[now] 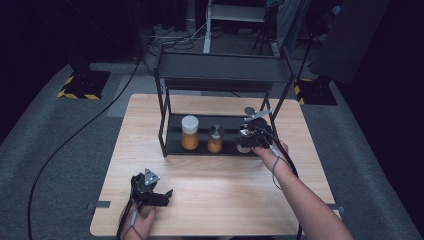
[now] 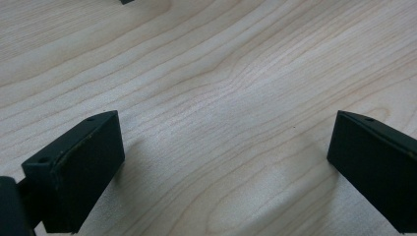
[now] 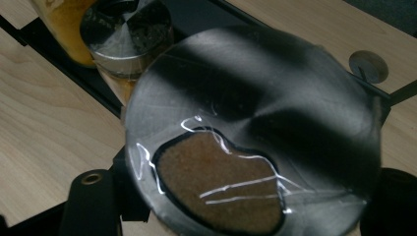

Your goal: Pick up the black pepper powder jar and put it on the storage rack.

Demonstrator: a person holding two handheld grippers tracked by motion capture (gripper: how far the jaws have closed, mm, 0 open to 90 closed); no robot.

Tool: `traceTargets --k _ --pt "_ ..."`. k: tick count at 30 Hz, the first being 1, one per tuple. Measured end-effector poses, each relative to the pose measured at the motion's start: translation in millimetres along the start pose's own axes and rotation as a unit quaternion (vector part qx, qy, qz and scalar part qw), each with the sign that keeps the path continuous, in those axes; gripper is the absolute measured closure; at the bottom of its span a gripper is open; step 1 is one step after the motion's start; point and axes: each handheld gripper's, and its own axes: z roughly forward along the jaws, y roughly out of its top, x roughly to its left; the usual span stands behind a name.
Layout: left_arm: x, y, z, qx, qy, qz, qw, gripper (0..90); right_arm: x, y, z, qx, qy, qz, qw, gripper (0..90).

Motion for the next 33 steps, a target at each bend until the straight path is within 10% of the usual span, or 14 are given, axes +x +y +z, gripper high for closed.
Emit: traceTargets --k 33 --pt "-0.1 0.3 0.1 0.001 0.000 0.000 1.0000 0.7 -12.2 7.1 57.4 0.023 -0.008 0.029 0.9993 31.2"
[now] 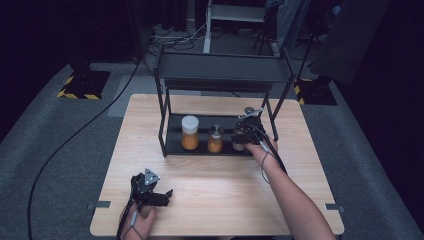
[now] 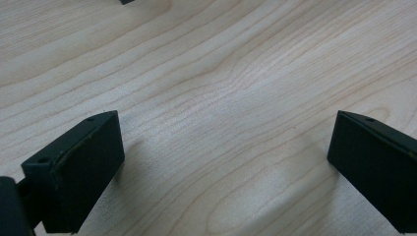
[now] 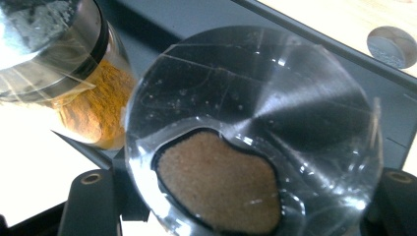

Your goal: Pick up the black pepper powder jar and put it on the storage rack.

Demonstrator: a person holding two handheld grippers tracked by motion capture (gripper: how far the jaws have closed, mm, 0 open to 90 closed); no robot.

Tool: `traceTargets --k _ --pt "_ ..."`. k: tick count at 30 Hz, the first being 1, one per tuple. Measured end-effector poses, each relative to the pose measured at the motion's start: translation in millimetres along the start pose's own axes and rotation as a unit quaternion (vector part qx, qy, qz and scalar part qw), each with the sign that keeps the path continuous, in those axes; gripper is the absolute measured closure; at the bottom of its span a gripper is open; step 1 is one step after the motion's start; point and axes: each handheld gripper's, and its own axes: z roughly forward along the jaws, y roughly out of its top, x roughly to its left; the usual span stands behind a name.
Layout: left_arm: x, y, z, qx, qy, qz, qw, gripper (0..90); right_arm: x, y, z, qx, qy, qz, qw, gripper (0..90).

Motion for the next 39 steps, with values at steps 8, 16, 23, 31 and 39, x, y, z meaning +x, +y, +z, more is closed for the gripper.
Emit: traceTargets --k 8,16,23,31,39 --pt "0.2 -0.1 0.1 0.000 0.000 0.001 1.0000 0.7 1.4 0.6 9.5 0.003 0.008 0.009 0.9999 31.1" --pt "0.1 -0.1 0.1 -0.001 0.000 0.001 1.0000 0.7 -1.7 -1.3 11.5 0.000 0.015 0.016 0.9998 31.1" --pt "0.1 -0.1 0.1 -0.001 0.000 0.000 1.0000 0.7 -0.7 -4.2 10.4 0.001 0.013 0.010 0.9999 30.9" --pt "0.0 0.1 0.1 0.000 0.000 0.000 1.0000 0.7 -1.7 -3.0 10.0 0.010 0.015 0.007 0.9998 20.4" --pt "0.0 0.0 0.2 0.000 0.000 0.000 1.0000 0.7 0.7 -9.7 -12.8 -0.010 0.008 -0.009 0.9999 8.3"
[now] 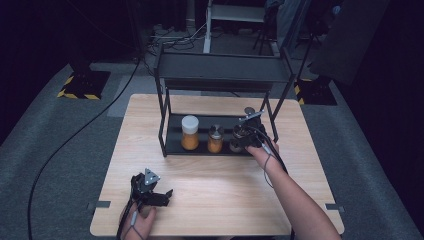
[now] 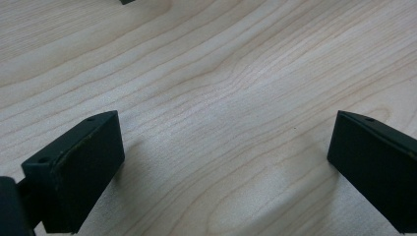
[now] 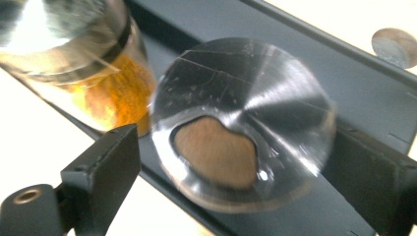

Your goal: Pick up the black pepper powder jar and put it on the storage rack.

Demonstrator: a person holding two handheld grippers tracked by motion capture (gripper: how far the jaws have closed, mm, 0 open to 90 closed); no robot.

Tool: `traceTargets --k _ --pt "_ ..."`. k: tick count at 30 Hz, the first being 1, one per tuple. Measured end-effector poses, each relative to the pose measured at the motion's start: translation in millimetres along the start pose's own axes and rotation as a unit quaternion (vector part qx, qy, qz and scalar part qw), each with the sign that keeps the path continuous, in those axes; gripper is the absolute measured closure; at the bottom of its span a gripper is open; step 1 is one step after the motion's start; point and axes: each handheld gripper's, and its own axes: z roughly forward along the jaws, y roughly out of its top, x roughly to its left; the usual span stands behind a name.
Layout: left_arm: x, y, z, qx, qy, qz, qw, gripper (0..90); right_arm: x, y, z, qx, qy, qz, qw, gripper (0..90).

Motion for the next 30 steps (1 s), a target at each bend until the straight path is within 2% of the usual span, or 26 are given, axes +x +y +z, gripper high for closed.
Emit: traceTargets --k 4,12,21,25,30 --pt "0.0 0.0 0.0 0.000 0.000 0.000 1.0000 0.7 1.1 -5.9 -16.4 -0.013 0.001 -0.007 0.9999 7.1" --pt "-0.2 0.0 0.1 0.000 0.000 -0.001 1.0000 0.7 -3.6 -26.7 -43.1 -0.038 0.023 -0.008 0.9990 7.2" --pt "-0.2 0.0 0.1 0.000 0.000 -0.001 1.0000 0.7 -2.1 -51.3 -67.8 -0.063 0.028 -0.012 0.9975 6.0" --pt "-0.2 0.0 0.1 0.000 0.000 -0.001 1.0000 0.7 1.9 -61.5 -76.6 -0.072 0.027 -0.026 0.9967 5.0" --pt "-0.2 0.0 0.1 0.000 0.000 -0.001 1.0000 0.7 2.4 -75.7 -86.3 -0.085 0.032 -0.028 0.9955 4.0"
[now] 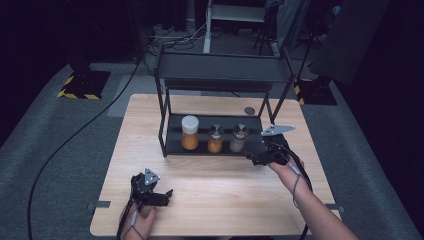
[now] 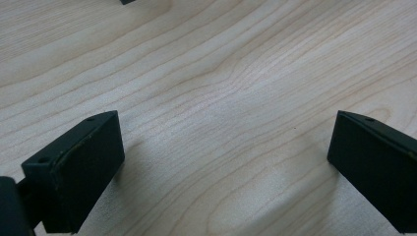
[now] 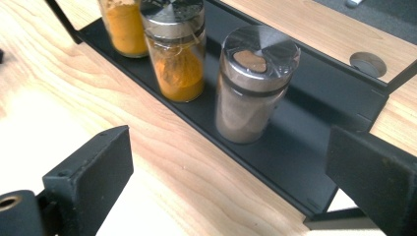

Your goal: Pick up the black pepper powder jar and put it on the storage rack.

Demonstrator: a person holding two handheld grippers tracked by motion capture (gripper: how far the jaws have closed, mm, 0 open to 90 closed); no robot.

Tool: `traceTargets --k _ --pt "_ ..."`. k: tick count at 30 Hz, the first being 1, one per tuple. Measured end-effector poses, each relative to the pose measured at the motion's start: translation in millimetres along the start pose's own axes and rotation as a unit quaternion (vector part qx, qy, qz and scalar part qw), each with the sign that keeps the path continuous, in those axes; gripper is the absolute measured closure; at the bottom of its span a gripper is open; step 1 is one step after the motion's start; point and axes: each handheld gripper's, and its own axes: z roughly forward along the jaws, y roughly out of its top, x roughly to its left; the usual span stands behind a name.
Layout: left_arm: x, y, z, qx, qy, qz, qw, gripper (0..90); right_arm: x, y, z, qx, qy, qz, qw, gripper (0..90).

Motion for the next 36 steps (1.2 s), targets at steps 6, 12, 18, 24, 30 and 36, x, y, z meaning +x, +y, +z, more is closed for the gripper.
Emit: traceTargets --k 6,12,18,24,30,36 --pt "-0.2 0.0 0.2 -0.001 0.001 -0.001 1.0000 0.7 -0.1 -23.0 -11.1 -0.018 0.007 -0.002 0.9998 3.9" --pt "-0.3 0.1 0.3 -0.001 0.001 -0.002 1.0000 0.7 0.5 -45.1 -15.6 -0.032 0.017 -0.003 0.9994 3.8" --pt "-0.3 0.1 0.3 -0.001 0.001 -0.002 1.0000 0.7 4.6 -61.8 -16.7 -0.041 0.024 -0.007 0.9988 3.8" --pt "-0.2 0.0 0.4 -0.001 0.001 -0.001 1.0000 0.7 10.1 -77.4 -17.0 -0.052 0.023 -0.024 0.9981 3.4" --pt "-0.3 0.0 0.4 -0.001 0.001 -0.001 1.0000 0.7 11.5 -92.2 -13.6 -0.053 0.019 -0.026 0.9981 2.5" --pt "-0.2 0.0 0.4 -0.001 0.001 -0.001 1.0000 0.7 9.9 -108.5 -7.8 -0.047 0.013 -0.024 0.9985 1.9"
